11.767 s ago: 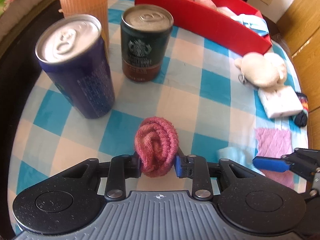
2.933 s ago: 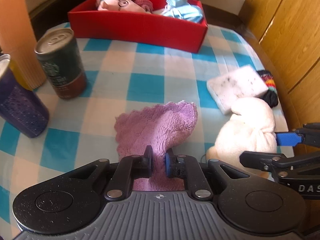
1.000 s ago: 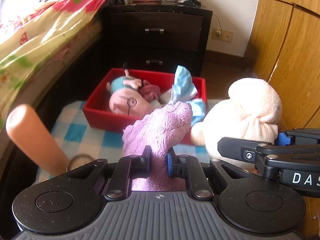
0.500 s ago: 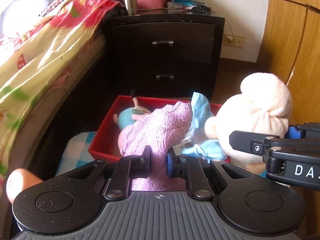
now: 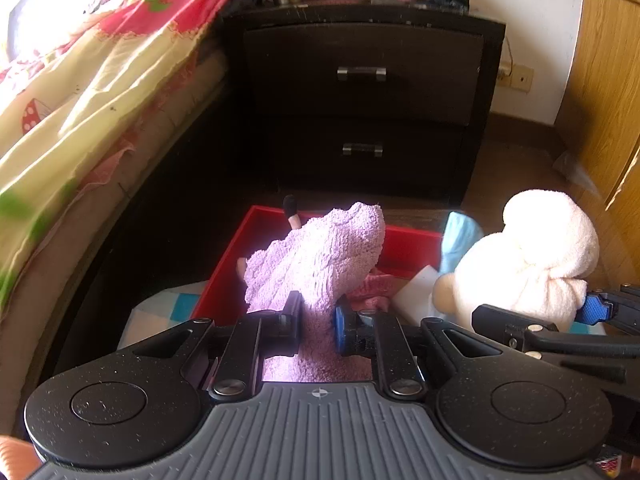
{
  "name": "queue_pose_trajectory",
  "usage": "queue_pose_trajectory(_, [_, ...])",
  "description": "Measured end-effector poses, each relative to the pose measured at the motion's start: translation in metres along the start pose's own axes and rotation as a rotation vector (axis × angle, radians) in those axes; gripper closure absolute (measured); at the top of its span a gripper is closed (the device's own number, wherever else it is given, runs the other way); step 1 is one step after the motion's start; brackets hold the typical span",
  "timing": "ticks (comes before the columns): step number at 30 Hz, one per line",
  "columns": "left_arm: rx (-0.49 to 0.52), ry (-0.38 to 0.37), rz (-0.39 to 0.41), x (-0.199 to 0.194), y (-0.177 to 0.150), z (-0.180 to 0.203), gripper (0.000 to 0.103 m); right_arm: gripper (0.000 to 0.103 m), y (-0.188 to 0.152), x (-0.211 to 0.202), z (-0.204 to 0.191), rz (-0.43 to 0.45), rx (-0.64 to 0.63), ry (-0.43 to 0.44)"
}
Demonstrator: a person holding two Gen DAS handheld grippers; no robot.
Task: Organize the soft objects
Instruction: 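Lower the cloth and plush into the red box and open both grippers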
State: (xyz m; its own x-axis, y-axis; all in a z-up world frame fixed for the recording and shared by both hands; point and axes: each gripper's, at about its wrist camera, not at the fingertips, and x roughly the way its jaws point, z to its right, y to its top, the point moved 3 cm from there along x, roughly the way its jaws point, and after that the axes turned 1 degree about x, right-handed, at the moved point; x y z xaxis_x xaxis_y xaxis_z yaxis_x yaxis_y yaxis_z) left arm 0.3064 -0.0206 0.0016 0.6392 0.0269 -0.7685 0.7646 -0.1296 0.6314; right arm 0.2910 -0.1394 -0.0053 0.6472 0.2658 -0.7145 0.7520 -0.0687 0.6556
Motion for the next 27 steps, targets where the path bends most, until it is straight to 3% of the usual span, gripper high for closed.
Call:
queue_pose_trajectory(7, [-0.03, 0.005, -0.007, 0.018, 0.005, -0.001, 0.077, 0.071, 0.0, 0.023, 0.006, -0.028, 0.007, 0.001])
queue_pose_trajectory(9, [-0.04, 0.008, 0.001, 0.019, 0.006, -0.002, 0.062, 0.069, 0.001, 0.026, 0.008, -0.041, 0.008, -0.003])
queue_pose_trajectory(11, [-0.054, 0.005, 0.006, 0.018, 0.006, -0.004, 0.055, 0.068, 0.002, 0.027, 0.011, -0.044, 0.013, 0.0])
queue_pose_trajectory(13, [-0.052, 0.004, 0.005, 0.018, 0.008, -0.004, 0.055, 0.067, 0.002, 0.025, 0.013, -0.03, 0.021, -0.003])
queue_pose_trajectory(15, [-0.055, 0.013, 0.007, 0.016, 0.008, -0.004, 0.051, 0.058, 0.003, 0.023, 0.016, -0.016, 0.032, -0.003])
queue_pose_trajectory(21, [-0.098, -0.016, 0.035, 0.001, 0.014, -0.011, 0.048, 0.057, 0.002, 0.013, 0.017, -0.002, 0.04, -0.008])
queue_pose_trajectory(27, [-0.079, -0.013, 0.037, -0.012, 0.013, -0.006, 0.044, 0.057, -0.004, -0.003, 0.023, 0.003, 0.06, -0.004])
